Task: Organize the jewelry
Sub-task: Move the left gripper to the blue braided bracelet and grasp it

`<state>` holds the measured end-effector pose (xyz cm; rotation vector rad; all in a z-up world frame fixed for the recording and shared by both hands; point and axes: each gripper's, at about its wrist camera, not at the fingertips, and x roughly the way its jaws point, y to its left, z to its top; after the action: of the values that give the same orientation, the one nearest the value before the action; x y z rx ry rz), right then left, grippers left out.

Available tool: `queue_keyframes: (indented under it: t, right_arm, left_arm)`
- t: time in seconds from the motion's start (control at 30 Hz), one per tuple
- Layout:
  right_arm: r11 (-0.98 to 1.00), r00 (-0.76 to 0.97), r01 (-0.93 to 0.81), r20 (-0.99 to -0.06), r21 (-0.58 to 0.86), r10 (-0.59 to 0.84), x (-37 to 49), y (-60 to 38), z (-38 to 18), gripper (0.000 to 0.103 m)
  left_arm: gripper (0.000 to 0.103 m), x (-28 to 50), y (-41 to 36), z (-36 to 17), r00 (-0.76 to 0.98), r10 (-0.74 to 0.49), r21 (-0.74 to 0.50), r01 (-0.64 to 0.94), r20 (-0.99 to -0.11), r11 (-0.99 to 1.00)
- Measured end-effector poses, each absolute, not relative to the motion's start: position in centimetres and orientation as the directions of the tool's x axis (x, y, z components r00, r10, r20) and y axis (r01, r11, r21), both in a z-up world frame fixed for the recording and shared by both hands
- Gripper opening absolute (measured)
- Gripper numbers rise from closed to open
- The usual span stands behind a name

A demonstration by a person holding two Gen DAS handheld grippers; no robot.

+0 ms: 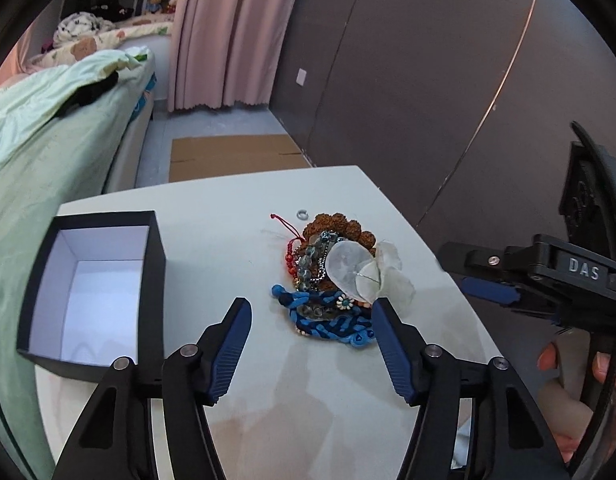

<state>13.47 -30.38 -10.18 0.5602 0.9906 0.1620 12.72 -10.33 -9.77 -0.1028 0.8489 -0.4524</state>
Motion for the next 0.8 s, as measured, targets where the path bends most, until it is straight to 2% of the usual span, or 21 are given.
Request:
queue_keyframes:
  t: [0.17,0.2,0.23,0.27,0.3,0.33,0.37,0.6,0.8]
  right_arm:
    - [0.823,0.498,0.141,-0.758,0.55,0.421,15.5,-30.0,-12.4,0.083]
    - [0.819,0.481,0.152,-0.765,0.554,0.428,16.0,-29.9,-13.0,0.077]
    - [0.811,0.463,0.163,-0.769,0.562,0.44,16.3,-29.9,-13.6,0.063]
    - [0.794,0.439,0.175,-0.768,0.582,0.466,16.6,-29.8,-14.4,0.055]
    - [0.779,0.421,0.186,-0.765,0.599,0.488,16.8,-29.8,-14.9,0.038]
    - [0.758,0.406,0.201,-0.757,0.621,0.512,17.0,-29.9,-15.5,0.015]
    - [0.738,0.405,0.213,-0.745,0.64,0.53,17.0,-30.0,-15.8,0.006]
    - [0.718,0.569,0.178,-0.666,0.673,0.483,15.3,-31.5,-11.8,0.005]
    - [0.697,0.61,0.185,-0.637,0.693,0.472,15.0,-32.5,-10.5,0.005]
  left_arm:
    - [0.061,14.3,-10.7,-11.3,0.531,-0.444,-0.295,0.345,-0.722,0.891]
    - [0.061,14.5,-10.8,-11.6,0.525,-0.448,-0.299,0.347,-0.724,0.889]
    - [0.061,14.8,-10.9,-12.0,0.517,-0.448,-0.301,0.346,-0.729,0.889]
    - [0.061,15.0,-11.0,-12.2,0.511,-0.45,-0.305,0.344,-0.732,0.888]
    - [0.061,15.2,-11.1,-12.5,0.502,-0.456,-0.316,0.343,-0.735,0.885]
    - [0.061,15.4,-11.2,-12.6,0.494,-0.463,-0.325,0.342,-0.736,0.881]
    - [0.061,15.6,-11.4,-12.8,0.49,-0.467,-0.329,0.344,-0.736,0.879]
    - [0.061,15.6,-12.4,-13.5,0.481,-0.47,-0.312,0.374,-0.74,0.873]
    - [0.062,14.9,-13.3,-14.0,0.465,-0.458,-0.29,0.389,-0.757,0.875]
